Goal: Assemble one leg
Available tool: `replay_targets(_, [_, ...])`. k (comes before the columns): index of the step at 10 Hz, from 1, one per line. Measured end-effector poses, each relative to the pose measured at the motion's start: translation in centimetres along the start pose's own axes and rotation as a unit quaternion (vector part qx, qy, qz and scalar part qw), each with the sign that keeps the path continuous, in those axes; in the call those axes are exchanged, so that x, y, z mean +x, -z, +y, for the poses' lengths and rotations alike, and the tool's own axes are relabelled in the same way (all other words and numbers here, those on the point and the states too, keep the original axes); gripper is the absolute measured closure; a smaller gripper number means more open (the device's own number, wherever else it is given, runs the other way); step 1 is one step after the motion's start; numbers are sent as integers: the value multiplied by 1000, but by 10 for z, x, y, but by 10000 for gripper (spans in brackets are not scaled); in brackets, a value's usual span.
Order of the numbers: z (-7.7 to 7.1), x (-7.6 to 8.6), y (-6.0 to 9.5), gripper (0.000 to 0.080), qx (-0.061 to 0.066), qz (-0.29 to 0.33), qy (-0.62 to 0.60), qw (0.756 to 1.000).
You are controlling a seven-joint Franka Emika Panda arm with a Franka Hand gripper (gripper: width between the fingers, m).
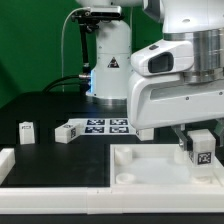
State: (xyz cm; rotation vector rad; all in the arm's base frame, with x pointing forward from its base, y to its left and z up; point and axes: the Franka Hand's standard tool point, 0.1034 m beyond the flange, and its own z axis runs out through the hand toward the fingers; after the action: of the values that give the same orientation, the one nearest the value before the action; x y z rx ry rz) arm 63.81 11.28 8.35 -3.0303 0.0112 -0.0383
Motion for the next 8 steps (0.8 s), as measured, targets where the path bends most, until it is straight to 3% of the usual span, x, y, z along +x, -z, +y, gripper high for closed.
replay_targets(2, [1,-3,-1,508,-6,10,-167,986])
replay_targets(5, [5,-4,-1,507,-6,16,-352,936])
replay_targets(8, [6,-7,-2,506,-8,9,-548,836])
